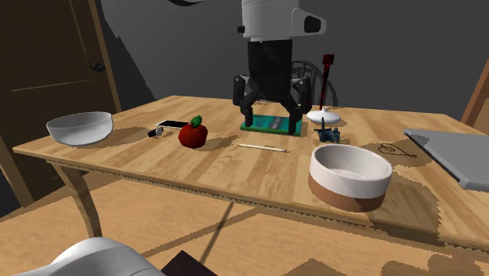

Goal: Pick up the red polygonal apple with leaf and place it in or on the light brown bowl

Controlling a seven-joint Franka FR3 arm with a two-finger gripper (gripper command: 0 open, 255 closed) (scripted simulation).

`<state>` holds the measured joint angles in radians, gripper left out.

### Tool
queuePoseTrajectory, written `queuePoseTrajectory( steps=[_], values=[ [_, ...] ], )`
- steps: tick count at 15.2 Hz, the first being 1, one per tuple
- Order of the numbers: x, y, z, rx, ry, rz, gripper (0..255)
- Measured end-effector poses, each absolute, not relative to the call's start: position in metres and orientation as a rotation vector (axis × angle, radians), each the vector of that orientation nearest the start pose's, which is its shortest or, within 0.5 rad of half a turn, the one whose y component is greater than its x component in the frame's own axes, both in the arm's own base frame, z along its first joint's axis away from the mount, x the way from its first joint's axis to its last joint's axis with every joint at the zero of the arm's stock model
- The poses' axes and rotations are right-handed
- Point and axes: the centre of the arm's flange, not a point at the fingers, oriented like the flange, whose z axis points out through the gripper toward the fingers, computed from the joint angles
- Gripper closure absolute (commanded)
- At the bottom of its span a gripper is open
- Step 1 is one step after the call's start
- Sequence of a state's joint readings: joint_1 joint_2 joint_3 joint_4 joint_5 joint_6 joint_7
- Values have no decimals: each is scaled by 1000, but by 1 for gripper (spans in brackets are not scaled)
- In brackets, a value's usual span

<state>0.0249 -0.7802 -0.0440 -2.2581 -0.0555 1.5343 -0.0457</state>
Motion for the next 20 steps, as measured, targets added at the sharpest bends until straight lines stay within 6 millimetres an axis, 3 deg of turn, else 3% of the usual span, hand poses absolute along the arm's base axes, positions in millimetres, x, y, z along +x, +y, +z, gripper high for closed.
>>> queuePoseTrajectory(
  steps=[2, 5, 20],
  values=[
    [308, -11, 630, -3166, -58, -86, 0],
    [319, 18, 627, -3164, -69, -79, 0],
    [386, 202, 607, -3152, -132, -37, 0]
  ],
)
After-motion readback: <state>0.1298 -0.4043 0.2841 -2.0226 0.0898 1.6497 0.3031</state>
